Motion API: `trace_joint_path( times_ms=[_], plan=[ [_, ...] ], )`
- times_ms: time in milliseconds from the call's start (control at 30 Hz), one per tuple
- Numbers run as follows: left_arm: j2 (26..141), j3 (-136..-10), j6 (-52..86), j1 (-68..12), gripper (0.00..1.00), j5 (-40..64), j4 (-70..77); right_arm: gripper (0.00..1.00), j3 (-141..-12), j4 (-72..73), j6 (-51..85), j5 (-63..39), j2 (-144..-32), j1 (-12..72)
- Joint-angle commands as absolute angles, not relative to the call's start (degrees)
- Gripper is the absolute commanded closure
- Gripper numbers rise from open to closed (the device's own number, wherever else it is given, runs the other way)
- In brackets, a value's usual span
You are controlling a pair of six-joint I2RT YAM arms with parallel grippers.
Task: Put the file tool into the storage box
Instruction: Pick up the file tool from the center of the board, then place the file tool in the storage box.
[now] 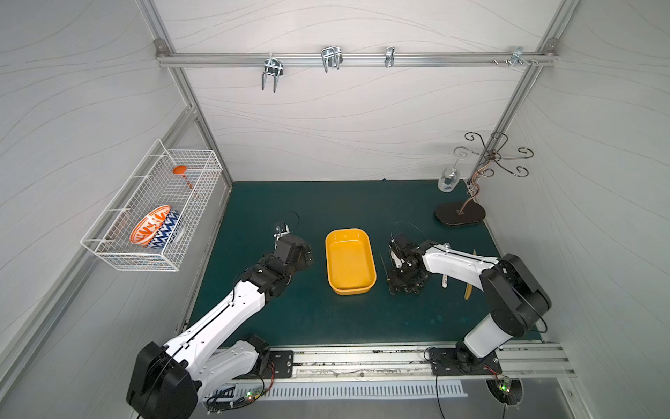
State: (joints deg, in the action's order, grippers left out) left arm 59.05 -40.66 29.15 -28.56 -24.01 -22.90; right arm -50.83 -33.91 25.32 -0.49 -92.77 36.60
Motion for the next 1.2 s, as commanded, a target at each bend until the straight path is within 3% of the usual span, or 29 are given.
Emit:
trace_joint_path(
  times_ms=[0,500,767,1167],
  plan=[
    [59.16,-42.87,28.83,-28.72,0.00,-24.19,-20.92,1.00,-47.53,-33.55,25.93,-3.67,-94.69,36.35],
    [59.08,-44.27,30.51,-28.82,0.00,-10.53,-15.21,1.00,-57.60,-35.56,23.04,-9.45,-80.48,34.79],
    [60.89,-44.69,32.63,-29.57,0.00,1.66,-7.99,0.99,-60.37,-30.38,22.94,-22.09,-79.79,36.73],
    [70.51,-47.12,36.17,-33.53,0.00,6.84,2.12,0.98,-63.81,-29.37,20.38,-22.41,-80.38,43.37]
  ],
)
